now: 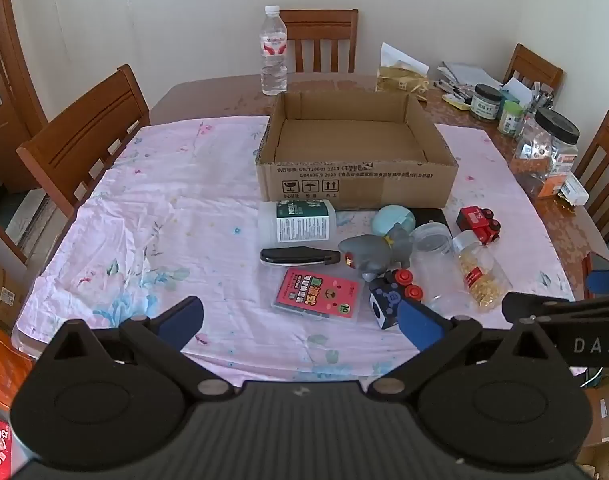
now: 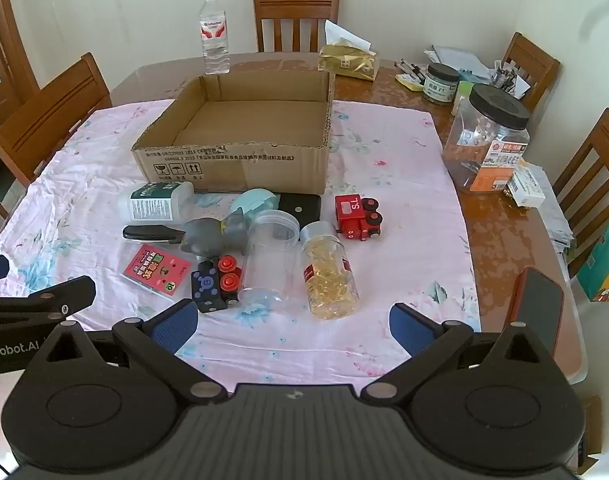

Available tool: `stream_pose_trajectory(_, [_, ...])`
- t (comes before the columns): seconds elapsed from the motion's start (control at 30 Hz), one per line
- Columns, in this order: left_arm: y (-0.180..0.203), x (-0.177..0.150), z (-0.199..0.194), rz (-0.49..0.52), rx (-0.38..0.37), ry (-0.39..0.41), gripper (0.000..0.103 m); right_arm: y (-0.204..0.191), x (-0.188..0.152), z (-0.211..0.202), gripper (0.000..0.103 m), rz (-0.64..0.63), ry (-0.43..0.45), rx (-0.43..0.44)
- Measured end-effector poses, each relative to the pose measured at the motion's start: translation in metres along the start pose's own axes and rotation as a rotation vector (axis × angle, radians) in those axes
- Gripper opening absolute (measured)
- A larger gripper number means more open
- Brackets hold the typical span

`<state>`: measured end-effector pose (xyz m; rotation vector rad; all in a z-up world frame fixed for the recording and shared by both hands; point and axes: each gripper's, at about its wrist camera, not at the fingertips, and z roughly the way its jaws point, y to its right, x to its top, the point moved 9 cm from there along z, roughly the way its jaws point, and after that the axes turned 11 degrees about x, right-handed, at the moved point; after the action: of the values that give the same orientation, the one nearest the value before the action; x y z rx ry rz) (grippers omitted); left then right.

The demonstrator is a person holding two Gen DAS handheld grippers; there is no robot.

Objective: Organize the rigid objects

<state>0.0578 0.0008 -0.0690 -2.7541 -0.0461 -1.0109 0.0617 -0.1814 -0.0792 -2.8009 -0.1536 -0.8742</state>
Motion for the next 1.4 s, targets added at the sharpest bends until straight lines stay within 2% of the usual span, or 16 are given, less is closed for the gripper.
stream_pose_trajectory(1.4, [0.0016, 0.0069, -0.0037, -0.023, -0.002, 0.000, 0.102, 0.0001, 0.0066, -0.0028, 0.103, -0.010, 0.009, 0.011])
